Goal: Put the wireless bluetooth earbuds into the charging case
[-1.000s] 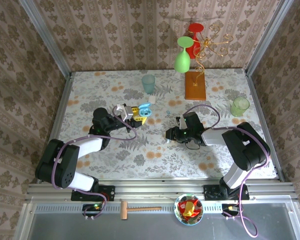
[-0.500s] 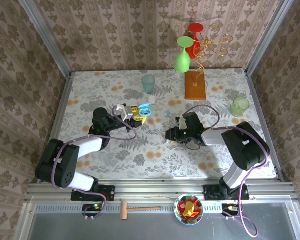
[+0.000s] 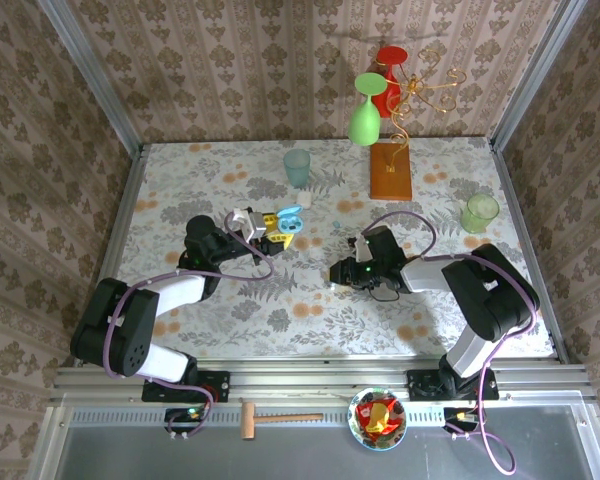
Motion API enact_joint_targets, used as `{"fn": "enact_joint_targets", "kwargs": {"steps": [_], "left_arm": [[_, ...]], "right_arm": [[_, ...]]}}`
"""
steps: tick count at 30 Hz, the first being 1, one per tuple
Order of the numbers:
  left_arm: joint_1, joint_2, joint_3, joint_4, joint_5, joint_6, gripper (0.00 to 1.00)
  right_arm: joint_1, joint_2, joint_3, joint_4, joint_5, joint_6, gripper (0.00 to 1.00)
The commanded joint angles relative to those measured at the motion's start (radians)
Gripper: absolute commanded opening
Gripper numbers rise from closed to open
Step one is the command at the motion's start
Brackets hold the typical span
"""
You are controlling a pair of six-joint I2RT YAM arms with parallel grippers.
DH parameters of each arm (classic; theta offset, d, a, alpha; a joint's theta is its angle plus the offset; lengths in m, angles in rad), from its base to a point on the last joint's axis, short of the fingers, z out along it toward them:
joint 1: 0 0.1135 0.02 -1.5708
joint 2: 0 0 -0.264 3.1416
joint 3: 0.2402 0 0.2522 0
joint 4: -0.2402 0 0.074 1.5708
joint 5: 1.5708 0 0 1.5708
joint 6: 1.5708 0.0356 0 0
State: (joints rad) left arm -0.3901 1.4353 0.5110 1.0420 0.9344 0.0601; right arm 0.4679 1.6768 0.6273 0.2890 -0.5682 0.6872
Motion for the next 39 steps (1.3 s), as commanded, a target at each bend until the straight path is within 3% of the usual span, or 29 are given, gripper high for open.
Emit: {"fn": "enact_joint_targets", "kwargs": {"steps": [1, 17, 30, 34, 39], "left_arm": [[0.005, 0.0, 0.014, 0.04, 0.017, -0.011, 0.25], [0.008, 0.01, 0.012, 0.056, 0.016, -0.014, 0.25], [0.011, 0.01, 0.014, 0.056, 0.018, -0.014, 0.25], [0.012, 0.014, 0.018, 0.056, 0.018, -0.015, 0.25], [0.011, 0.019, 0.026, 0.06, 0.018, -0.017, 0.25]], "right_arm": [[0.008, 0.004, 0.002, -0.007, -0.041, 0.002, 0.31], [0.032, 0.035, 0.044, -0.117, 0.011, -0.058, 0.32], [0.041, 0.007, 0.068, -0.199, 0.094, -0.078, 0.16], [0.05, -0.068, 0.073, -0.248, 0.204, -0.065, 0.15], [0.107, -0.229, 0.082, -0.353, 0.534, 0.013, 0.15]]}}
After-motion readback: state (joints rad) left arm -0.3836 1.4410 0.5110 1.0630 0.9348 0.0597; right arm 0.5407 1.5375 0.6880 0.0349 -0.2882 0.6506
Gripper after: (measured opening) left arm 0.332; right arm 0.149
